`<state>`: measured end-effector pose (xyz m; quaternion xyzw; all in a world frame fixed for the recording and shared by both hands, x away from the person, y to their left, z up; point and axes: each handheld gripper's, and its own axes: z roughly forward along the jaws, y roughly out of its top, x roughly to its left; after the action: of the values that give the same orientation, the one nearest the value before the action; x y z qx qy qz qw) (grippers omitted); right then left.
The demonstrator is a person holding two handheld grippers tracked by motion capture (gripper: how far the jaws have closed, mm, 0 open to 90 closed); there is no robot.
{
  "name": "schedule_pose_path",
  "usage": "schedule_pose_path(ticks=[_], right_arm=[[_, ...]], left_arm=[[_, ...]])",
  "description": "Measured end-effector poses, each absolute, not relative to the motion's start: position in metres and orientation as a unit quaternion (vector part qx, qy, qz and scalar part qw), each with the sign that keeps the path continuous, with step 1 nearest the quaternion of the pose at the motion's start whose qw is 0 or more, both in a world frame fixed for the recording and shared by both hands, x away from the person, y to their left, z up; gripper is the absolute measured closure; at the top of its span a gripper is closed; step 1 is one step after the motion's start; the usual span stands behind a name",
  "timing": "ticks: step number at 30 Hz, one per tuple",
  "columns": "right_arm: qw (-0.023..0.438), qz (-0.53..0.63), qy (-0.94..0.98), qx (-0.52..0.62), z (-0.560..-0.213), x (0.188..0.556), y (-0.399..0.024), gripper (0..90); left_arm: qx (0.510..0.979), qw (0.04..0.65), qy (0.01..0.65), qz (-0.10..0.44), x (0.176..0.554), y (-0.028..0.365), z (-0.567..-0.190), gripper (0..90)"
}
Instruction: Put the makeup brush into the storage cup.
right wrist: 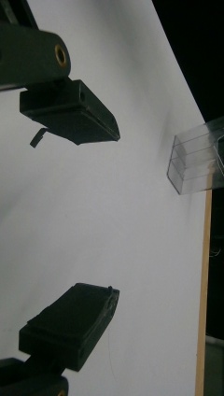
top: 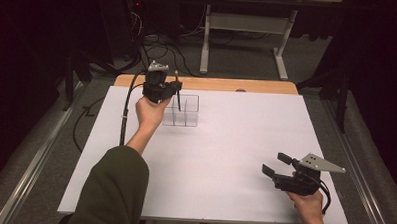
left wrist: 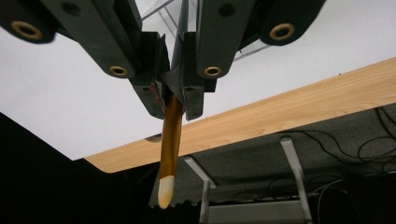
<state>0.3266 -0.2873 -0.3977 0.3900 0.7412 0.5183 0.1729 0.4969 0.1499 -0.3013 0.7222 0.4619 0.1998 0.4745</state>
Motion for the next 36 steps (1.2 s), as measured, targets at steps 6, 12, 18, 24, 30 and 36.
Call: schedule_pose_path(ticks=[6, 12, 18, 24, 30, 36], right_arm=[[0.173, 0.518, 0.742, 0.389, -0.398, 0.326, -0.287, 21.5], [0.173, 0.518, 0.741, 0.39, -0.398, 0.327, -0.287, 21.7], [0.173, 0.517, 0.741, 0.391, -0.398, 0.327, -0.287, 21.8], [0.174, 0.517, 0.741, 0.391, -0.398, 0.326, -0.287, 21.8], [0.173, 0.517, 0.742, 0.391, -0.398, 0.327, -0.287, 21.8], [0.175, 0.518, 0.742, 0.389, -0.398, 0.326, -0.287, 21.9]], left_arm=[[0.728, 0.466, 0.461, 0.199, 0.497, 0.147, -0.304, 81.9], [0.733, 0.458, 0.463, 0.197, 0.499, 0.146, -0.307, 81.9], [0.736, 0.456, 0.462, 0.195, 0.499, 0.144, -0.308, 81.9], [0.739, 0.453, 0.459, 0.193, 0.5, 0.143, -0.31, 81.8], [0.745, 0.446, 0.457, 0.191, 0.501, 0.141, -0.313, 81.7], [0.748, 0.441, 0.458, 0.189, 0.502, 0.14, -0.317, 81.6]])
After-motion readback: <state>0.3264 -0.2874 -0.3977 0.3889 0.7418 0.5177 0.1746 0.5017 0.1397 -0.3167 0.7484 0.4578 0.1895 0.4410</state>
